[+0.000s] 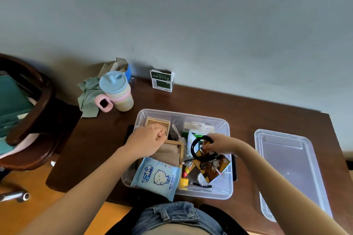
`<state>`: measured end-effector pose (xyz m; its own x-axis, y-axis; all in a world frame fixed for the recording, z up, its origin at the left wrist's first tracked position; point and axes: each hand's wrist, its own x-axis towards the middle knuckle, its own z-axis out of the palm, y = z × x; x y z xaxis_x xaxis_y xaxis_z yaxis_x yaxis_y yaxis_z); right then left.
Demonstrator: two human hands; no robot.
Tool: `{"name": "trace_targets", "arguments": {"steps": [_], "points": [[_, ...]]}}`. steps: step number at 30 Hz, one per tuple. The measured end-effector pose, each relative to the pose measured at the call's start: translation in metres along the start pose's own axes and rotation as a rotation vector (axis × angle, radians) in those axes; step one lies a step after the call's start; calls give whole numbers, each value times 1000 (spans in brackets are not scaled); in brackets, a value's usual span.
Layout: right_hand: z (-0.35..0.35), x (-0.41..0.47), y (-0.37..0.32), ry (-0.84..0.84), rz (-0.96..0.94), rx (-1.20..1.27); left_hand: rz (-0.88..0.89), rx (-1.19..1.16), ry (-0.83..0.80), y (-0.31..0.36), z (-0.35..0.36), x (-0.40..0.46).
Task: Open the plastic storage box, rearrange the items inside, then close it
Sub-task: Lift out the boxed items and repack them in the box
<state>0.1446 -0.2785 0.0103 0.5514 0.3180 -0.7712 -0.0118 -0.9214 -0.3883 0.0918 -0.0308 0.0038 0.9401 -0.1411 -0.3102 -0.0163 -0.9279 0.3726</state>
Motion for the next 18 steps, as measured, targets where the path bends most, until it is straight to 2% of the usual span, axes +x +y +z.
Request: {"name": "trace_targets", "arguments": {"steps": [3,6,10,13,15,18], "points": [[17,9,-3,25,22,-283,2,-4,-113,1,-4,4],[28,16,-3,104,35,-413,-52,-21,-176,0,-8,5],[30,13,-10,250,36,-424,-191,94,-79,2,-10,0],[28,5,-23,441,-78,-305,-206,133,-144,4,-11,-4],[31,1,-34,404,-141,-151,-210,102,-227,1,-13,-6],[41,-1,-46,116,-143,-23,-190,-36,-380,-7,-18,-11]]}}
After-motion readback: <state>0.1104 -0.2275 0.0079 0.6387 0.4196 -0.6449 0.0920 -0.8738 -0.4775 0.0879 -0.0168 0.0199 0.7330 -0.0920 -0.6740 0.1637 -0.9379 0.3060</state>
